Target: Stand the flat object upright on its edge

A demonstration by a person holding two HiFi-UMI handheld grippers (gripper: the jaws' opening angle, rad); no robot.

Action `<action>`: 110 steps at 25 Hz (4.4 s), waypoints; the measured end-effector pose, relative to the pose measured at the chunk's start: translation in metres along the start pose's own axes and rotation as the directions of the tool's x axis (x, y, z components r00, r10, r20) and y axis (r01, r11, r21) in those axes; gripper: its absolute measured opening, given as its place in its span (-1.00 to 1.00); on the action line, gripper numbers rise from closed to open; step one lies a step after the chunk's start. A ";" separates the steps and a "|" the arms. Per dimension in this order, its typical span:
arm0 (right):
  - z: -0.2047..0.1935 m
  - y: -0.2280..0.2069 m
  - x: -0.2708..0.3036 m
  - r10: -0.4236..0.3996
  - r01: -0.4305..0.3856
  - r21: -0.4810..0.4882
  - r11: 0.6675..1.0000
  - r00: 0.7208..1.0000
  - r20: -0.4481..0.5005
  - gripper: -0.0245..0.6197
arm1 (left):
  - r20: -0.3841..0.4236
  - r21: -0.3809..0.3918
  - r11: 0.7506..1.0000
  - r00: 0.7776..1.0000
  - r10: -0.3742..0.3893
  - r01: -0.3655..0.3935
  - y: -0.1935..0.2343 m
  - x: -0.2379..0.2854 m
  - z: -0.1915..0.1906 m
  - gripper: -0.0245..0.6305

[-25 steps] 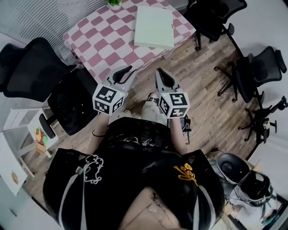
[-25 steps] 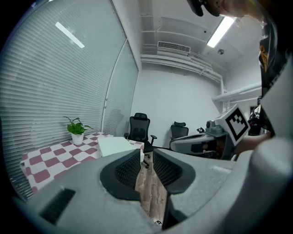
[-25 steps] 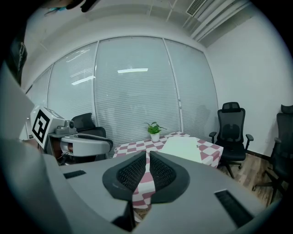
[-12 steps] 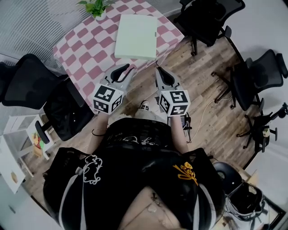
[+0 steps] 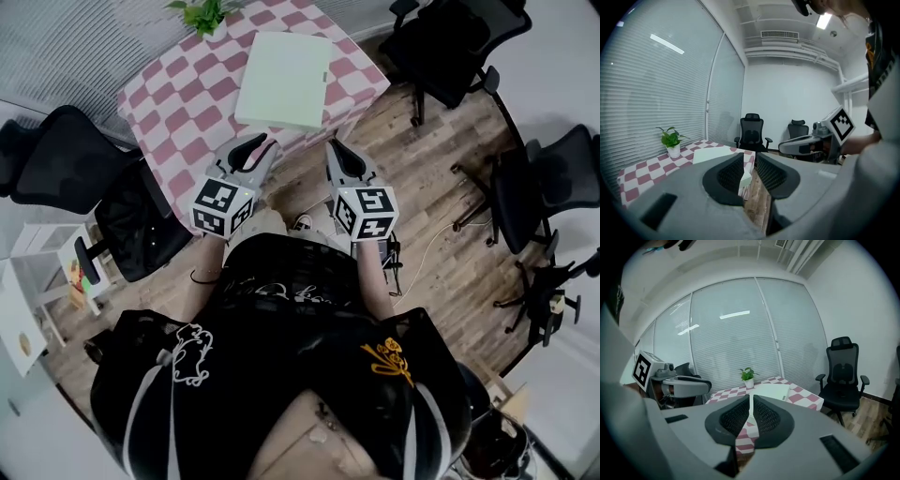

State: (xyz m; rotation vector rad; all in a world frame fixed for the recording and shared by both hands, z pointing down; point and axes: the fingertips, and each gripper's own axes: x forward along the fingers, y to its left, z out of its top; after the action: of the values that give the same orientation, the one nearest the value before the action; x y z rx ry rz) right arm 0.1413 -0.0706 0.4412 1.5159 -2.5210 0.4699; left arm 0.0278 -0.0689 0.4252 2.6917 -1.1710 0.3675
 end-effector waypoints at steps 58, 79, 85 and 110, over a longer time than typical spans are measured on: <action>-0.087 -0.159 0.284 0.107 0.088 0.461 0.883 0.919 -0.381 -0.10 | -0.290 -0.517 0.854 0.925 -0.246 0.065 0.265 0.214 -0.130 0.27; -0.060 -0.145 0.274 0.108 0.028 0.366 0.930 0.932 -0.346 -0.10 | -0.313 -0.453 0.889 0.922 -0.227 0.065 0.258 0.201 -0.115 0.19; -0.019 -0.135 0.259 0.063 0.003 0.240 0.971 0.962 -0.264 -0.10 | -0.253 -0.318 0.945 0.953 -0.165 0.079 0.252 0.190 -0.076 0.18; 0.053 -0.125 0.229 -0.181 0.161 -0.240 0.957 0.982 -0.063 -0.19 | -0.159 0.176 0.975 0.974 0.162 -0.134 0.248 0.184 -0.008 0.06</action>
State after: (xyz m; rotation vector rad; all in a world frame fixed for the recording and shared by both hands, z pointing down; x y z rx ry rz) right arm 0.1445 -0.3334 0.4818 1.5694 -2.2633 0.1980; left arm -0.0356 -0.3607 0.5041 2.6471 -1.3468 0.7349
